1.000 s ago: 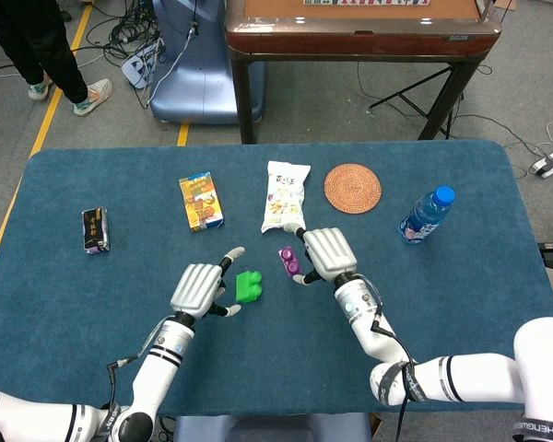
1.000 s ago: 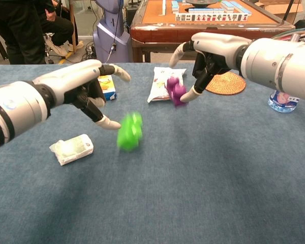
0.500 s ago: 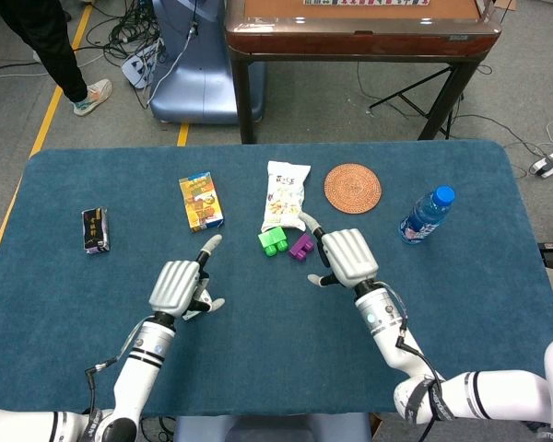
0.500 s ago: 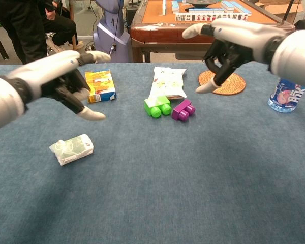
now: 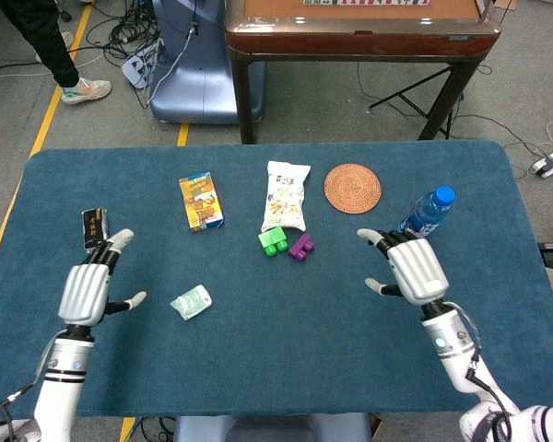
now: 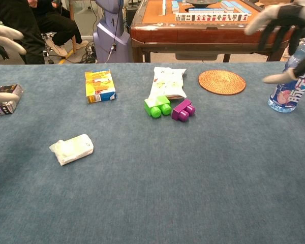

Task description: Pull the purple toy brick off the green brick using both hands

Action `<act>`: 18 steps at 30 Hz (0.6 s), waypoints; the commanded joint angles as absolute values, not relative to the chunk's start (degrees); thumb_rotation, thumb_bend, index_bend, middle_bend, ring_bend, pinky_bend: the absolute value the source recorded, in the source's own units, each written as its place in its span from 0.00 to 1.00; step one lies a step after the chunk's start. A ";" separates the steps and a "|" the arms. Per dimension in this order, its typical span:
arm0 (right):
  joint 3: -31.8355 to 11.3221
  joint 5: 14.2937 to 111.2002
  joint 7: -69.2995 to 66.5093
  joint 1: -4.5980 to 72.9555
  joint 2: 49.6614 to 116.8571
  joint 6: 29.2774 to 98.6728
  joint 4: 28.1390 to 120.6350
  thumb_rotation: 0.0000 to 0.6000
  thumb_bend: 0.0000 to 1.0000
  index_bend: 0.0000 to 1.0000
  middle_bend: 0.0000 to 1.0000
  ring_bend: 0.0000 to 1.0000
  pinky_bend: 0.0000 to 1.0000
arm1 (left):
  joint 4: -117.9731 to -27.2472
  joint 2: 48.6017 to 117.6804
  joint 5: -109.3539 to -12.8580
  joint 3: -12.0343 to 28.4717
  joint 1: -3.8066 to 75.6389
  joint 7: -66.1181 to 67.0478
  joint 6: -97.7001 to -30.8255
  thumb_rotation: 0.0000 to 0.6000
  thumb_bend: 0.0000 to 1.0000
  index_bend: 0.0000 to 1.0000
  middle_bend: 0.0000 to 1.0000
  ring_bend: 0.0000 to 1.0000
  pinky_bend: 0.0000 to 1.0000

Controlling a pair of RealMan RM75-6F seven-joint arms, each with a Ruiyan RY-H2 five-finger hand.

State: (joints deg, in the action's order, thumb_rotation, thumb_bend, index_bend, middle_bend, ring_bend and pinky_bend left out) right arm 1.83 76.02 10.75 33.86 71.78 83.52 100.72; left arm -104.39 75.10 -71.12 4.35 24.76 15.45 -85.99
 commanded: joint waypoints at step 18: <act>6.38 82.92 -0.51 14.87 63.07 92.32 94.70 1.00 0.00 0.30 0.35 0.30 0.32 | -98.61 61.49 -78.39 -3.55 8.76 3.46 -91.11 1.00 0.00 0.15 0.00 0.00 0.21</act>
